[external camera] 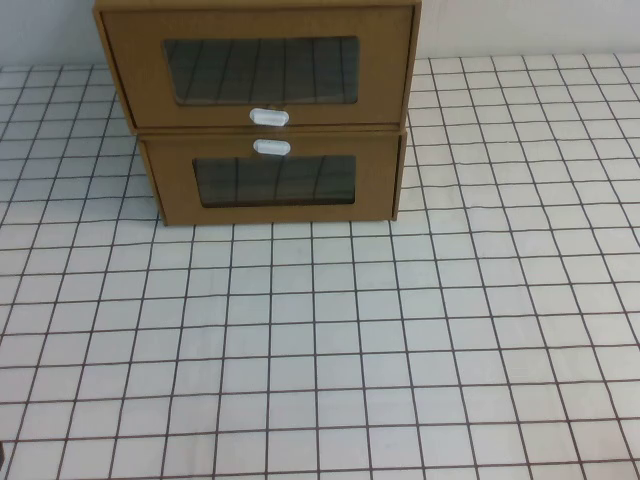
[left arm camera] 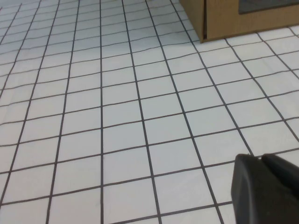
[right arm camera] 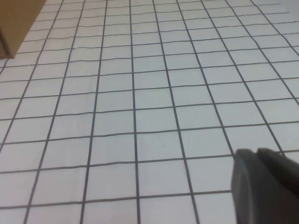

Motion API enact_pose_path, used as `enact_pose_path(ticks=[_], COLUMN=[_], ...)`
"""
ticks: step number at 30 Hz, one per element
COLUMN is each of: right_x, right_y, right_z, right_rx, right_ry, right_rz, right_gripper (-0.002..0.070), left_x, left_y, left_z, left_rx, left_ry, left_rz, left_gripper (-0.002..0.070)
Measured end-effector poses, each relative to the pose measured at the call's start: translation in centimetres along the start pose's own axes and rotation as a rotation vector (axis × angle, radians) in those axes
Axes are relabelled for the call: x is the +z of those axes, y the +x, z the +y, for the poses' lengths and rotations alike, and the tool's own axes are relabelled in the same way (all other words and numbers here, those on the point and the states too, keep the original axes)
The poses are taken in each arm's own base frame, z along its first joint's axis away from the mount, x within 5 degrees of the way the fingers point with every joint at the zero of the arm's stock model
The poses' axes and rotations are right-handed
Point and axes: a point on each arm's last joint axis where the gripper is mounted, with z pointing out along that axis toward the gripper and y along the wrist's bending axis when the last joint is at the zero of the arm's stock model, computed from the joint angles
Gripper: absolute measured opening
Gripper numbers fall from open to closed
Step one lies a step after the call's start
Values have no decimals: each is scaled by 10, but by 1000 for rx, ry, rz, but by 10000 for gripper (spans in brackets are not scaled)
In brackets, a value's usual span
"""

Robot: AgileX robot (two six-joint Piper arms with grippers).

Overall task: Open the shoe box
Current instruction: 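Pull the top drawer of the cardboard box fully open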

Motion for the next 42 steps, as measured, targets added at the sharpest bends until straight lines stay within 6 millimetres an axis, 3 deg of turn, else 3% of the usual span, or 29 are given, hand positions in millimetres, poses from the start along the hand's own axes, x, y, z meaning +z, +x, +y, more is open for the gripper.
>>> enact_pose_path(ticks=[33,35,42], right_x=[0,0,0], right_y=[0,0,0], right_z=[0,0,0], right_rx=[0,0,0], right_ry=[0,0,0], right_rz=[0,0,0], right_gripper=[-13,-13,-13], left_x=[0,0,-3], left_y=[-1,-4,-23], left_z=[0,-1,-2], left_rx=[-5,-62,-521], left_ry=[-1,10,83], left_rz=[-14,-44,-241], left_gripper=[-4,-4,-4])
